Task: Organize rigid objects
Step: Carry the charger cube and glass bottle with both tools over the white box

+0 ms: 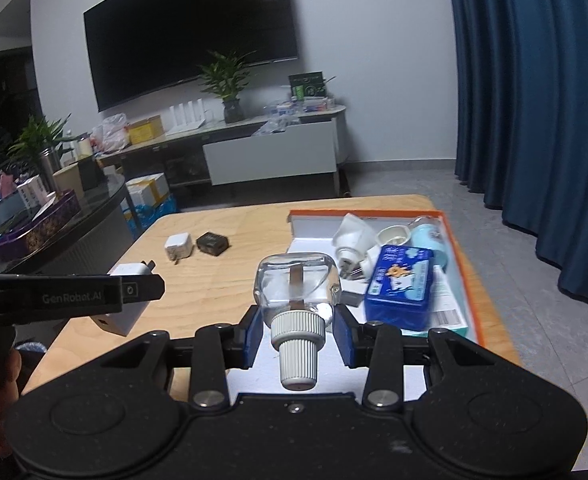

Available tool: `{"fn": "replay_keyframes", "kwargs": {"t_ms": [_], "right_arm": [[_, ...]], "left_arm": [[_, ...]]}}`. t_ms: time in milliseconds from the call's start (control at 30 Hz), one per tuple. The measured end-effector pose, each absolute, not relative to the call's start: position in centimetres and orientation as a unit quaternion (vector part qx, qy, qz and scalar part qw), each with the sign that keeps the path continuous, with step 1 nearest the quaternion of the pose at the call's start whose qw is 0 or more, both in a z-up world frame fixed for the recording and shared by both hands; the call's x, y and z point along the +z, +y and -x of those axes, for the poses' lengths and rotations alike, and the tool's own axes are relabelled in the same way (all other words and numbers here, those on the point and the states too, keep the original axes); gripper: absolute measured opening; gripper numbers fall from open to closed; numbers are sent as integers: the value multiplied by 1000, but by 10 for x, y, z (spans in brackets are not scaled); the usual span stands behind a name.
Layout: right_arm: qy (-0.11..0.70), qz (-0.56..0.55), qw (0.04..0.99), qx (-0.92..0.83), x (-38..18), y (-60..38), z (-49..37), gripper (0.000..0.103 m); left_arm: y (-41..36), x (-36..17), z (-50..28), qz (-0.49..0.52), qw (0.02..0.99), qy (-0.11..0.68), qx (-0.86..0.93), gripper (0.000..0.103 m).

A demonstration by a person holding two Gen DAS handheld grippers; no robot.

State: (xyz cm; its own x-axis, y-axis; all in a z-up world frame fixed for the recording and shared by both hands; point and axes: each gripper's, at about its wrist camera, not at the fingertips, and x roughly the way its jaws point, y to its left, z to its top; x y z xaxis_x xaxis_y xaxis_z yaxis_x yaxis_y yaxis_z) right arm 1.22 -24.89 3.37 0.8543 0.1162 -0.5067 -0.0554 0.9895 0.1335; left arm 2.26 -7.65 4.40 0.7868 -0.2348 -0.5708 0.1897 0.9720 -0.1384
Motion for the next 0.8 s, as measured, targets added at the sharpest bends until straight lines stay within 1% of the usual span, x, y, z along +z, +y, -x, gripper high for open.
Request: {"fn": "replay_keyframes", "kwargs": {"t_ms": [800], "right_arm": [[253, -74, 965, -12, 44, -297, -40, 47]], "left_arm": [[-130, 52, -66, 21, 937, 314, -152, 41]]}}
